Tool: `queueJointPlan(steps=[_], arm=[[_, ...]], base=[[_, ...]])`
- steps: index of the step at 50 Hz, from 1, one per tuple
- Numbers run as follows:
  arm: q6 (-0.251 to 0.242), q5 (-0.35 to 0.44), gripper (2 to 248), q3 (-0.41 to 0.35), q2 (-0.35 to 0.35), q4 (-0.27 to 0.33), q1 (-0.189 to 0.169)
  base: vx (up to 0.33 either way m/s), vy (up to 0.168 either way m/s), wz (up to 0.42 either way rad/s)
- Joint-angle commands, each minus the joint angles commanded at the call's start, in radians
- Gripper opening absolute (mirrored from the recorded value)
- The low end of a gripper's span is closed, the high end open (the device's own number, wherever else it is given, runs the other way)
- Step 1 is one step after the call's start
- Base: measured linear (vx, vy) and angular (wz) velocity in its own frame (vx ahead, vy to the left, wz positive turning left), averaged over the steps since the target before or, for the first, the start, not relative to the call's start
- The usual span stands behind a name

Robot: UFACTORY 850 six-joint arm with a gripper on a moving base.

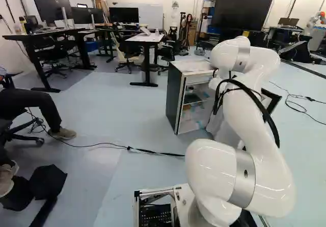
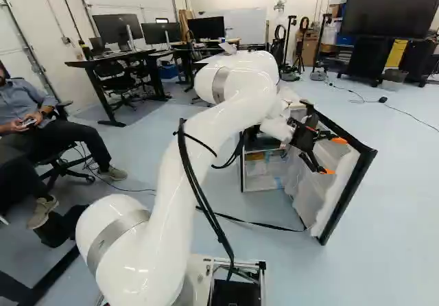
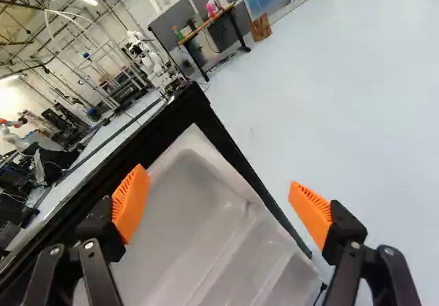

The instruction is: Open the fridge door

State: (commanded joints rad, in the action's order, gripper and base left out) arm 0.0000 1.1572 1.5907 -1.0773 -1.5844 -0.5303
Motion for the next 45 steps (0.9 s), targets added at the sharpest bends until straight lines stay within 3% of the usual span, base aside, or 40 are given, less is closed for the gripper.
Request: queueJointPlan(steps=[10, 45], arm=[[0.000, -0.019, 247, -0.020, 0.010, -0.001, 0.000], [0.000, -0.021, 247, -0.273, 0.142, 0.014, 0.068]], base=[[0.012, -0.010, 0.011], [-0.001, 0.001, -0.002]])
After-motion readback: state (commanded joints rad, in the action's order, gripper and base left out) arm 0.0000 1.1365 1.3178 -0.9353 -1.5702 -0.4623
